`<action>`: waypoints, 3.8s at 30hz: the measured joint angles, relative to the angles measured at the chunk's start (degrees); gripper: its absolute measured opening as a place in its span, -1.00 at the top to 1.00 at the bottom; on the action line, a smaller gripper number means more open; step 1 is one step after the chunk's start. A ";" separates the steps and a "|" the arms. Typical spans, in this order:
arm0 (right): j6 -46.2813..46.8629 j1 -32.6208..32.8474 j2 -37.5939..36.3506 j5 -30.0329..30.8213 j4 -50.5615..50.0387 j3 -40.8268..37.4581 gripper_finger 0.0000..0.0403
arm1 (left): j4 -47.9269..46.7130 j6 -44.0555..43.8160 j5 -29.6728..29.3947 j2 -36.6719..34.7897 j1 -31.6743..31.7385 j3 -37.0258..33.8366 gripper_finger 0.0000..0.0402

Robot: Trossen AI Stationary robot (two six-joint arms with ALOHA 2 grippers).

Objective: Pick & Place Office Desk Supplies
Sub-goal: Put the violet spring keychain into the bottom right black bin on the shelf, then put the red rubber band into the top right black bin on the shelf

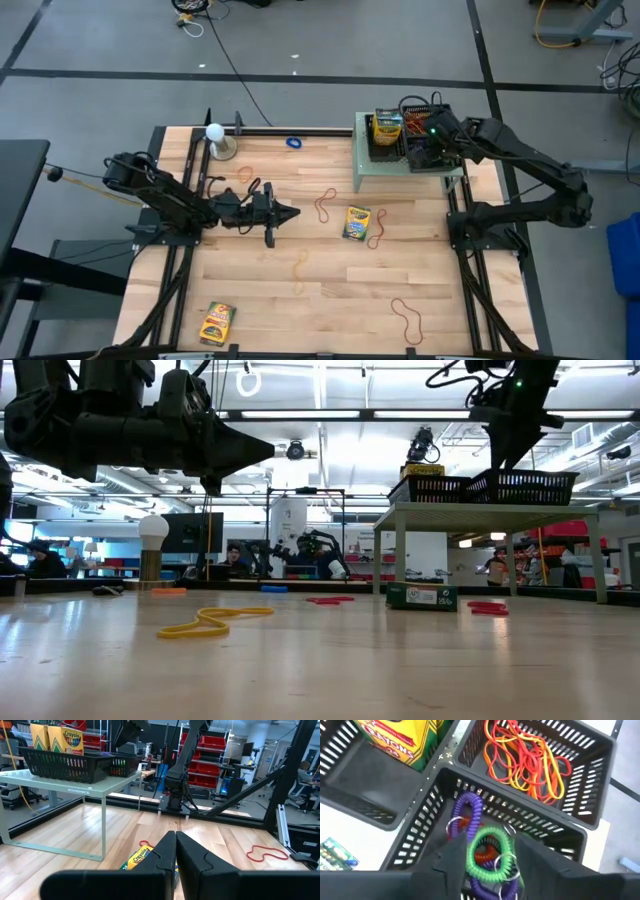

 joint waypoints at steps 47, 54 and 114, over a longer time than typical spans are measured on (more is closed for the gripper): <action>59.03 45.74 32.50 2.49 29.84 -19.75 0.33 | -2.72 1.54 -0.22 0.00 0.00 0.02 0.94; 54.21 42.46 34.93 -0.95 31.85 -19.75 0.46 | -3.23 1.43 -0.22 0.00 0.00 0.02 0.94; 0.66 -8.01 18.23 24.78 -5.26 26.23 1.00 | -4.80 1.12 -1.07 -0.02 0.00 0.00 0.94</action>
